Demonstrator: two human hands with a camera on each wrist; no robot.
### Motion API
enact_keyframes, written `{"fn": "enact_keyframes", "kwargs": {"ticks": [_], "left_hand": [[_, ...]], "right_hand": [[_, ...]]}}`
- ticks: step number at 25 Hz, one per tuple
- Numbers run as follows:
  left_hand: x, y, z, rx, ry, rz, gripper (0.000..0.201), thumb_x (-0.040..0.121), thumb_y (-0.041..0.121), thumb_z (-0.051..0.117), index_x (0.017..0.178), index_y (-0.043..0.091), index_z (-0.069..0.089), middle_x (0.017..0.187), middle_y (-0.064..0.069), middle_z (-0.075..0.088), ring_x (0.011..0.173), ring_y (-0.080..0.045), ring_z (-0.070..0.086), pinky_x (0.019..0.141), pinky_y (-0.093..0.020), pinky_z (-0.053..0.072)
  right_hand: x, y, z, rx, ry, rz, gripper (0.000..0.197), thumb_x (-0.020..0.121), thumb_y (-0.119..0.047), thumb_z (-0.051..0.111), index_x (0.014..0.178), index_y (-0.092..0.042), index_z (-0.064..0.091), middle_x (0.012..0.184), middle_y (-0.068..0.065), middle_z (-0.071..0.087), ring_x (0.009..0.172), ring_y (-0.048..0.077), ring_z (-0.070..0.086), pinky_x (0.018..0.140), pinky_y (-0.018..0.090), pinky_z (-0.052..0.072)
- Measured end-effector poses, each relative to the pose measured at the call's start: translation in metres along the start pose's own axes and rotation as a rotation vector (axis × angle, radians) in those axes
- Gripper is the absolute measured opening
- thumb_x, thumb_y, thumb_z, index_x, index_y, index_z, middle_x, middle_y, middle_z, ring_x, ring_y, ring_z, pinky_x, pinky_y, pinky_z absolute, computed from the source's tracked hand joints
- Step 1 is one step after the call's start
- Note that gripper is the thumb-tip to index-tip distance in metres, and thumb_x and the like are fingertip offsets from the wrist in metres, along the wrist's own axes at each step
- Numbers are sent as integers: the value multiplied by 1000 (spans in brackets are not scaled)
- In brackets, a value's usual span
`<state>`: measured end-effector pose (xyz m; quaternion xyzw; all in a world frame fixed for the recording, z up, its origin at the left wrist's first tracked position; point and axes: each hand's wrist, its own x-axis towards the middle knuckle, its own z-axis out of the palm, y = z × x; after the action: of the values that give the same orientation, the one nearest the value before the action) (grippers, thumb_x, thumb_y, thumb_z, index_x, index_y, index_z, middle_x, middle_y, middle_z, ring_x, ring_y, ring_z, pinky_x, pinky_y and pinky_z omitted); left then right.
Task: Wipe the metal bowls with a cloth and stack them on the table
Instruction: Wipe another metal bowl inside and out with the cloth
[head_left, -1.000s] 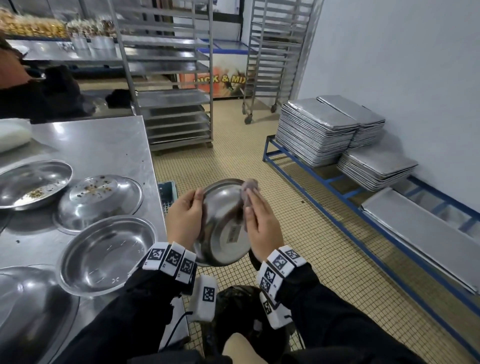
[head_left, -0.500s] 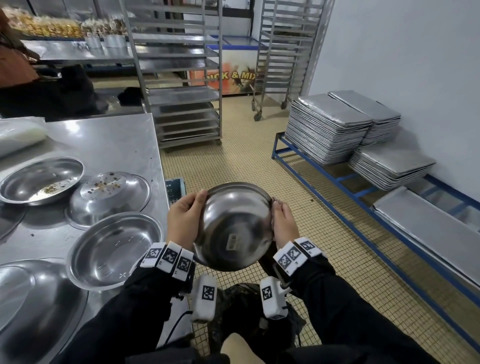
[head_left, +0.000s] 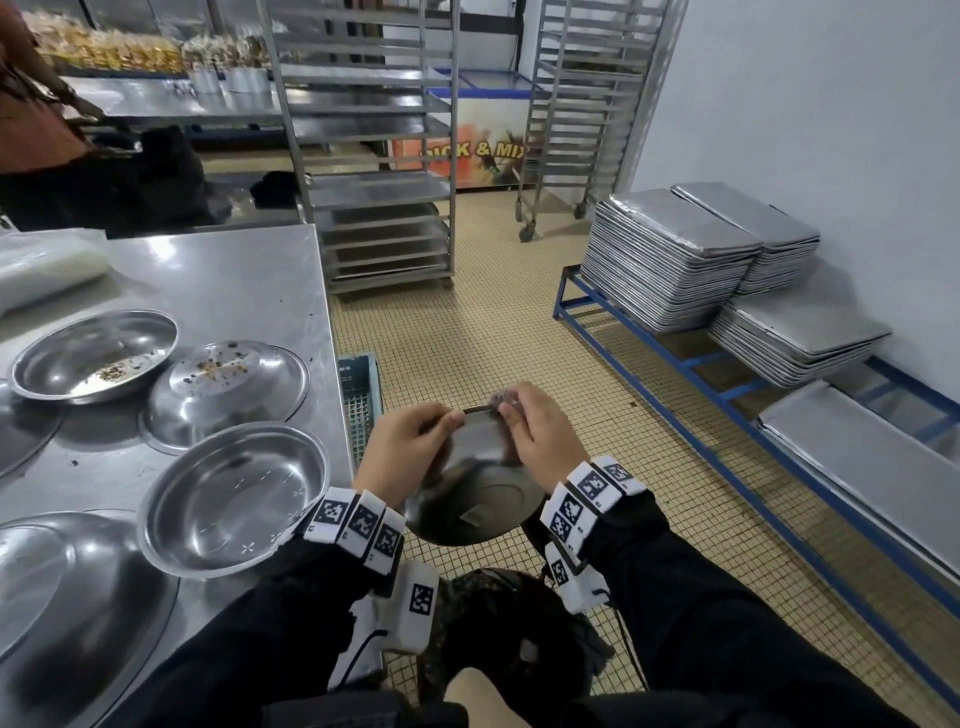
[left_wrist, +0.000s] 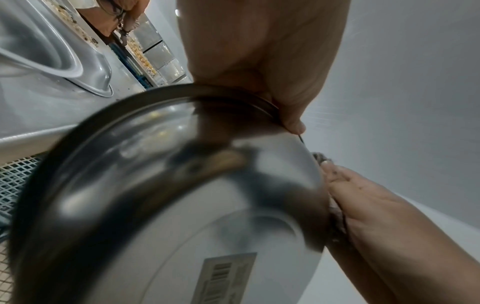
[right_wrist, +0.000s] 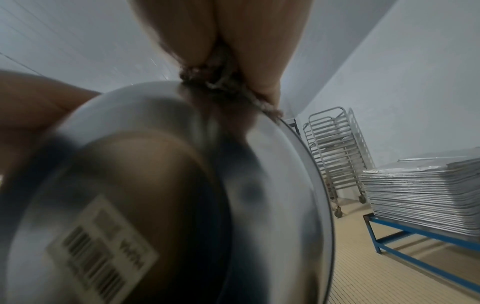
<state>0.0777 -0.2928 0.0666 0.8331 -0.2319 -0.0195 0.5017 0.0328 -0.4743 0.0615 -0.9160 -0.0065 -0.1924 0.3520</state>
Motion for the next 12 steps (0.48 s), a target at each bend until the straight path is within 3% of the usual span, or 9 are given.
{"fn": "enact_keyframes", "kwargs": {"ticks": [3, 5, 7, 9, 11, 12], "left_hand": [[2, 1, 4, -85, 70, -53, 22, 95, 30, 58, 79, 18, 66, 63, -1, 62, 55, -13, 55, 54, -21, 46], [4, 5, 8, -162, 114, -99, 26, 96, 29, 56, 78, 13, 65, 61, -5, 59, 54, -18, 51, 52, -31, 45], [7, 9, 10, -174, 137, -105, 27, 96, 30, 55, 76, 13, 63, 58, -4, 56, 53, -18, 49, 50, -32, 43], [7, 13, 8, -211, 138, -107, 27, 96, 30, 54, 76, 14, 62, 54, 1, 53, 47, -15, 45, 44, -27, 39], [7, 15, 3, -330, 130, -150, 26, 97, 28, 52, 78, 13, 61, 54, 3, 52, 44, -13, 43, 40, -23, 36], [8, 14, 1, -368, 125, -169, 25, 98, 27, 51, 79, 13, 60, 55, 3, 51, 44, -13, 43, 40, -22, 36]], "right_hand": [[-10, -4, 7, 43, 254, -18, 24, 98, -27, 42, 115, -13, 53, 108, -7, 50, 102, 10, 49, 86, 22, 43], [-22, -12, 20, -41, 258, -97, 39, 98, -40, 35, 124, -16, 49, 124, -2, 48, 117, 13, 44, 98, 28, 42], [-31, -15, 34, -101, 214, -122, 51, 99, -43, 27, 134, -12, 46, 137, 5, 42, 129, 18, 38, 106, 31, 36], [-27, -10, 31, 21, 229, 60, 51, 99, -42, 25, 135, -11, 44, 138, 6, 41, 126, 18, 44, 99, 28, 43], [-20, 5, 18, 177, 248, 351, 44, 101, -38, 27, 129, -12, 50, 128, 5, 50, 116, 19, 53, 86, 23, 47], [-19, 13, 12, 188, 266, 425, 40, 101, -35, 30, 126, -13, 53, 121, 4, 55, 111, 19, 55, 81, 20, 45]]}}
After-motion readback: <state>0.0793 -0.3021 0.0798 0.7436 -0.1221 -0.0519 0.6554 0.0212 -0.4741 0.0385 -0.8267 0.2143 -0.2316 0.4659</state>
